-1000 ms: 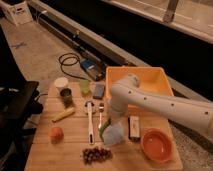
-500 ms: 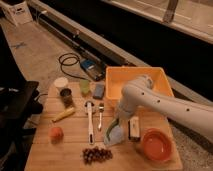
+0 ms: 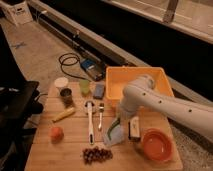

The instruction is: Place pepper in red bowl

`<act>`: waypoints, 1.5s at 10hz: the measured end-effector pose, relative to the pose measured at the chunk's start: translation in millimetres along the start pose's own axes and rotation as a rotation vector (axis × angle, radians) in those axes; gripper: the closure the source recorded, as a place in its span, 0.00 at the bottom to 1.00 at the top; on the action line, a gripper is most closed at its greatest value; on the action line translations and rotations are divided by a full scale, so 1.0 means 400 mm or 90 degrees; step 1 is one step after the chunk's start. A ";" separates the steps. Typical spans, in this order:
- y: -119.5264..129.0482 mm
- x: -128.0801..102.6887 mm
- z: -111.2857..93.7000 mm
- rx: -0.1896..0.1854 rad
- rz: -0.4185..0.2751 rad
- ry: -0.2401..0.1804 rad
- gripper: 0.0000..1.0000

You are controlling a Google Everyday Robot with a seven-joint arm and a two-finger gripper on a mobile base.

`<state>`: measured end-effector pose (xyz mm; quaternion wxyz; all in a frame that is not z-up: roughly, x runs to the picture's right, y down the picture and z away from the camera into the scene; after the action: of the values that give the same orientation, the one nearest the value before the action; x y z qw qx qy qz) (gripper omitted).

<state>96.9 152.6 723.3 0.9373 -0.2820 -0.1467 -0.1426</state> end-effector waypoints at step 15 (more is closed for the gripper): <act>0.422 0.439 -0.072 -0.051 0.360 0.055 0.96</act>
<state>322.5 239.0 680.7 0.9333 -0.3425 -0.0165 0.1067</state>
